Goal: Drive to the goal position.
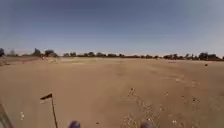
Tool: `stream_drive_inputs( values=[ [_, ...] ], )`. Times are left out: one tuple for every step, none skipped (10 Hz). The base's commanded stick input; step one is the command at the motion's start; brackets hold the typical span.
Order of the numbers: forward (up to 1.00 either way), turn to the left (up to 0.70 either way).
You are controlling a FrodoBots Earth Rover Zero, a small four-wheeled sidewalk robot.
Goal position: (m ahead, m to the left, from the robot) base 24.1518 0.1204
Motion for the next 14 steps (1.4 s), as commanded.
stream_drive_inputs(
  values=[
    [0.70, 0.00],
    [0.70, 0.00],
    [0.70, 0.00],
    [0.70, 0.00],
    [0.70, 0.00],
    [0.70, 0.00],
    [0.70, 0.00],
    [0.70, 0.00],
    [0.70, 0.00],
    [0.70, 0.00],
    [0.70, 0.00],
    [0.70, 0.00],
    [0.70, 0.00],
    [0.70, 0.00]
  ],
)
